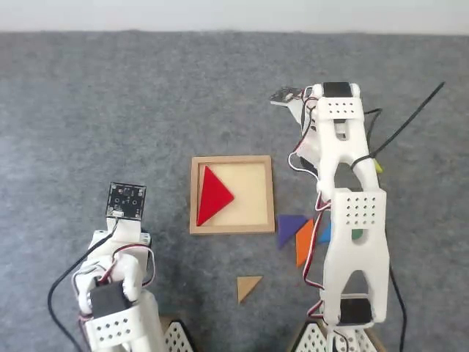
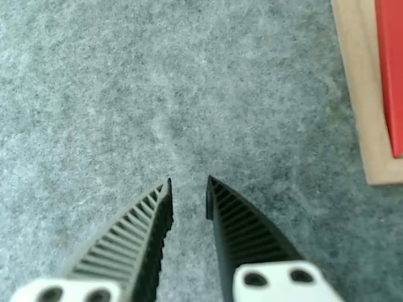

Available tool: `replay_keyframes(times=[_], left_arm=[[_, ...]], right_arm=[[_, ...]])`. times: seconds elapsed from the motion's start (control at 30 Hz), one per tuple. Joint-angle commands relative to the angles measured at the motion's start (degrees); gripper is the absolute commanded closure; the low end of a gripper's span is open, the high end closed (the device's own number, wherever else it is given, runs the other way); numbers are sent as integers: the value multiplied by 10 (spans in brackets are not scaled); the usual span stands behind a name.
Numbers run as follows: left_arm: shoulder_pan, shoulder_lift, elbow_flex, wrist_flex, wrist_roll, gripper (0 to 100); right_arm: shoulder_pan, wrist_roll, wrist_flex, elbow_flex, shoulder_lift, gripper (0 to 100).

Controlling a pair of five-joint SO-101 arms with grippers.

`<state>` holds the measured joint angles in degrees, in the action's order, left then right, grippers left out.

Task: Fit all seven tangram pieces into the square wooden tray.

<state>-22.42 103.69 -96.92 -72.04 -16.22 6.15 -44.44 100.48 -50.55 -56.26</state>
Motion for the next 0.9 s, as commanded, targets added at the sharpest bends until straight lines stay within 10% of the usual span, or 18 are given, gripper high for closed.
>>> replay_keyframes(times=[0.0,0.23,0.47,0.87], left_arm=[[2,6,5,-4,4,913],[2,6,5,-4,4,913],[2,6,5,-8,4,913],[2,6,5,-9,4,913]], right_arm=[[-38,-12,24,9,88,991],[-87,98,-22,64,240,990],[-131,378,-367,104,133,991],[-116,238,-195,-40,-4,991]])
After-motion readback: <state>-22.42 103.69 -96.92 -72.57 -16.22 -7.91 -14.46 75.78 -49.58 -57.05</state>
